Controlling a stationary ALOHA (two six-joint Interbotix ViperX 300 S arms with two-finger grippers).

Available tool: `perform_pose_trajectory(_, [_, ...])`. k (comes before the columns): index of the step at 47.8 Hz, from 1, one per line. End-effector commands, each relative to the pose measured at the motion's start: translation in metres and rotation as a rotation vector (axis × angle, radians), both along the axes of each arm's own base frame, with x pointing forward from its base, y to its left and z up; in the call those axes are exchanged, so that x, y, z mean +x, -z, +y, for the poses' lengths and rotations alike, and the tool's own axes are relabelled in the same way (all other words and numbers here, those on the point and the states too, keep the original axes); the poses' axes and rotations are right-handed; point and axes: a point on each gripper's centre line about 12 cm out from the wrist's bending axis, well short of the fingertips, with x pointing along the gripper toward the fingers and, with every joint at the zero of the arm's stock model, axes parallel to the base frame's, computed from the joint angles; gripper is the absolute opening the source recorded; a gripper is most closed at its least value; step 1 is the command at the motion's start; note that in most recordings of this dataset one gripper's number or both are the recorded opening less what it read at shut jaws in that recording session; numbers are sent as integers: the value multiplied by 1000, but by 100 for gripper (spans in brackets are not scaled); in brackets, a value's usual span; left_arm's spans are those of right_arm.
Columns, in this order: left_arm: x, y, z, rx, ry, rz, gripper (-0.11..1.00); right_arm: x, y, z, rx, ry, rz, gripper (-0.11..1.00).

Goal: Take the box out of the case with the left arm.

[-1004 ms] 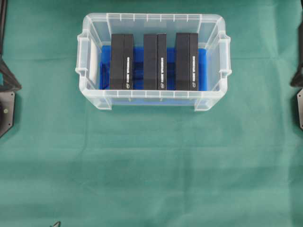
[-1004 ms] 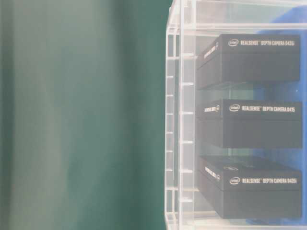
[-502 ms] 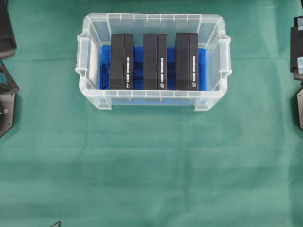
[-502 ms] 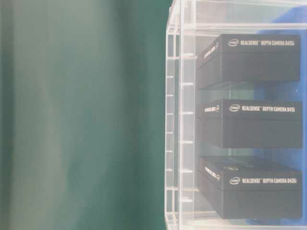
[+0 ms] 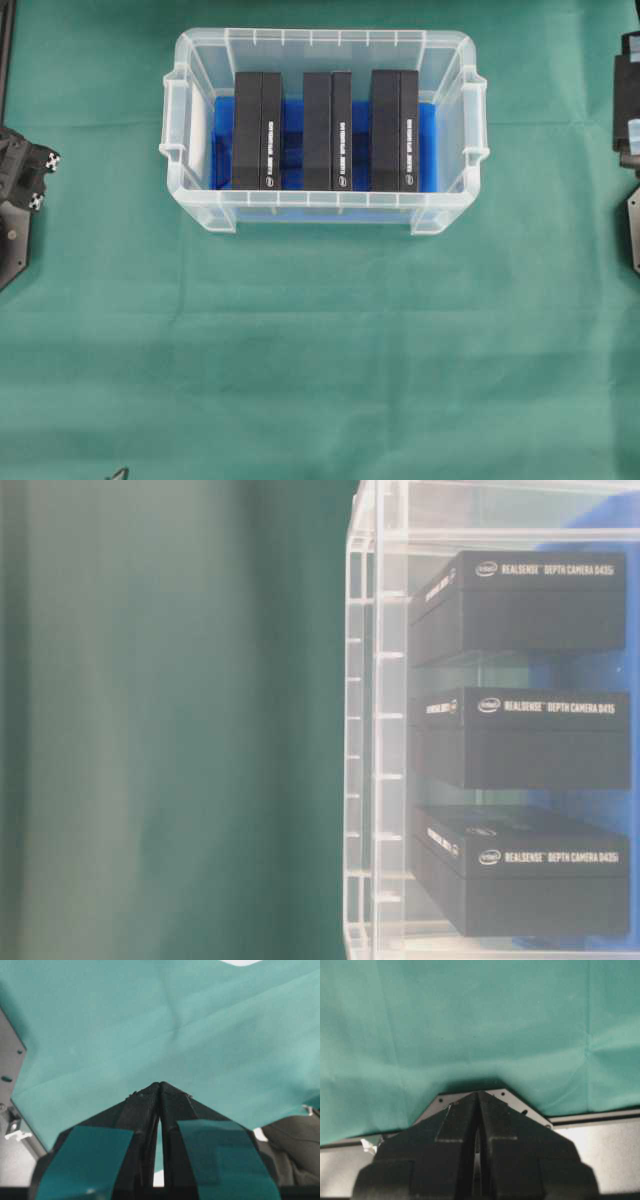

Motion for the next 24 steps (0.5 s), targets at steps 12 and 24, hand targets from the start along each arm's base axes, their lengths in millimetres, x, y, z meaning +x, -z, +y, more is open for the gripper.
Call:
perform_pose_trajectory(12, [4,-12,8,-20,-77,-75,2,1,-8,-2,-13,6,-25,0])
perform_pose_trajectory(24, [2,-11,21,-11,-131,-67,2,1,-8,-2,-15,8,-25,0])
